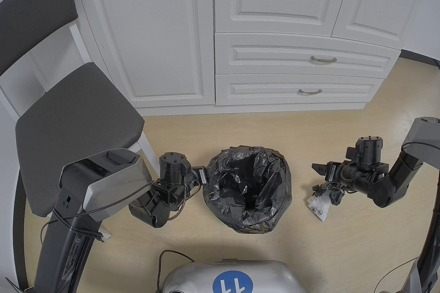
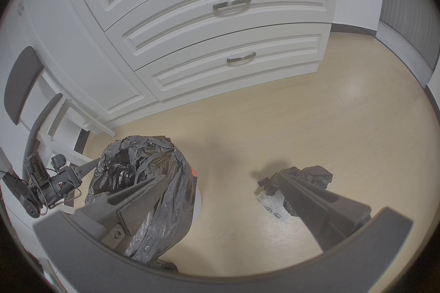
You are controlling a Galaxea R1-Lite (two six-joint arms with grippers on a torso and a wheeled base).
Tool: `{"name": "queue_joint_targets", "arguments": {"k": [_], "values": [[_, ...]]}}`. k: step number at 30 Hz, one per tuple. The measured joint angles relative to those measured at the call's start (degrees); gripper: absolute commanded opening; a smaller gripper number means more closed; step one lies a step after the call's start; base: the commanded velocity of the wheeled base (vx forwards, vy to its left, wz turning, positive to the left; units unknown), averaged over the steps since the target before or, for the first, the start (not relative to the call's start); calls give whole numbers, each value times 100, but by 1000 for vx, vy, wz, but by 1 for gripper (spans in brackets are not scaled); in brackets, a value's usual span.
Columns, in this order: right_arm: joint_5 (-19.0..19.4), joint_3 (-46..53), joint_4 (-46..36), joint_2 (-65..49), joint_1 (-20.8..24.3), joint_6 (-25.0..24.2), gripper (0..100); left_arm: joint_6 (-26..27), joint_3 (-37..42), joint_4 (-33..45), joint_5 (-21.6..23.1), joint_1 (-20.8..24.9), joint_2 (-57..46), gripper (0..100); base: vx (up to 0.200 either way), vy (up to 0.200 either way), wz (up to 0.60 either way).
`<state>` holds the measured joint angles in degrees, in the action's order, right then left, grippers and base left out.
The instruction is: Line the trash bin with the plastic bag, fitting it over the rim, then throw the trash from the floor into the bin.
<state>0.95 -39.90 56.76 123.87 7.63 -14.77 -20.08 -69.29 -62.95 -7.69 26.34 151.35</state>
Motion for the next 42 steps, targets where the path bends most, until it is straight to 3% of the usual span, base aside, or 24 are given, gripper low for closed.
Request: {"name": "queue_joint_targets", "arguments": {"k": [42], "values": [[0,18,0,-48,-9,0,100,-88,323,-167,112,-13,-330,100,0,0,0]]}}
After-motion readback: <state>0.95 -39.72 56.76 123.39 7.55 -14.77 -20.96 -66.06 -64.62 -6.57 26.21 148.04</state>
